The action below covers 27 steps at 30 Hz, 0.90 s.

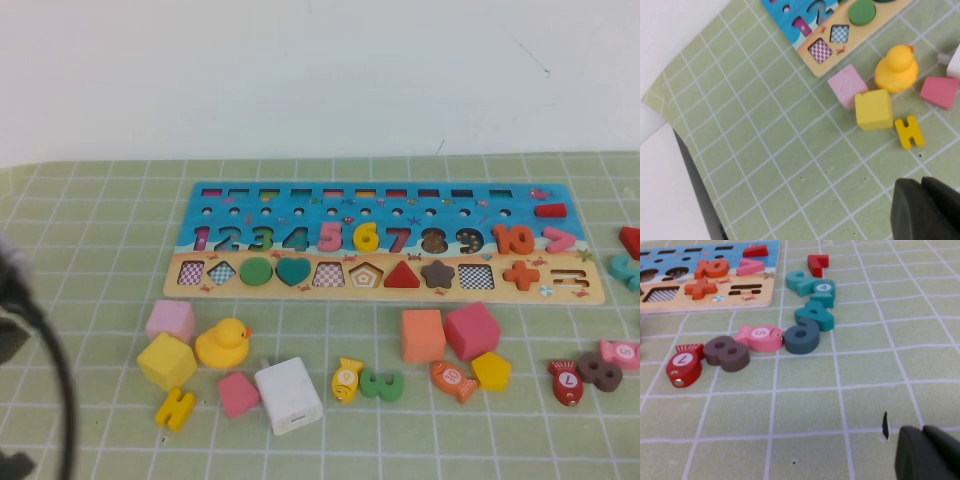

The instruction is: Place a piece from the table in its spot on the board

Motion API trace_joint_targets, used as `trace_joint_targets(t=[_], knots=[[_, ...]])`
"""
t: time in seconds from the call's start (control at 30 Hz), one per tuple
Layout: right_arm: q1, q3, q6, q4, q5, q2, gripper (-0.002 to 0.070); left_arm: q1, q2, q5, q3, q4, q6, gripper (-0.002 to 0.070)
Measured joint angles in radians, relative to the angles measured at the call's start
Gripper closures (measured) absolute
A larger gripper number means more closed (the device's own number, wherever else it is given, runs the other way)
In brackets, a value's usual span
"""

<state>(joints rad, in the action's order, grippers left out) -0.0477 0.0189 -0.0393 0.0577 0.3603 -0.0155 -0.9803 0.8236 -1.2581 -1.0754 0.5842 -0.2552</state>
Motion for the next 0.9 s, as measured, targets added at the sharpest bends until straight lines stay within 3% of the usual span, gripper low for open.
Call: trace_joint_targets(t=[0.33,0.77,0.87,0.9], knots=[[0.000,0.000,0.000,0.000,0.000,0.000,0.0679,0.028,-0.242,0.000,0.000,-0.012,-0.003,0.0676],[0.000,0.000,0.000,0.000,0.000,0.000,0.0679,0.373,-0.523,-0.012,0.000,0.012,-0.007,0.0677],[0.000,0.000,0.000,0.000,0.000,0.000,0.0679,0.449,-0.546,-0.004,0.003,0.013,-0.100,0.0677],[0.000,0.000,0.000,0.000,0.000,0.000,0.0679,0.506,-0.556,0.054,0.028,0.013,-0.171,0.0677]])
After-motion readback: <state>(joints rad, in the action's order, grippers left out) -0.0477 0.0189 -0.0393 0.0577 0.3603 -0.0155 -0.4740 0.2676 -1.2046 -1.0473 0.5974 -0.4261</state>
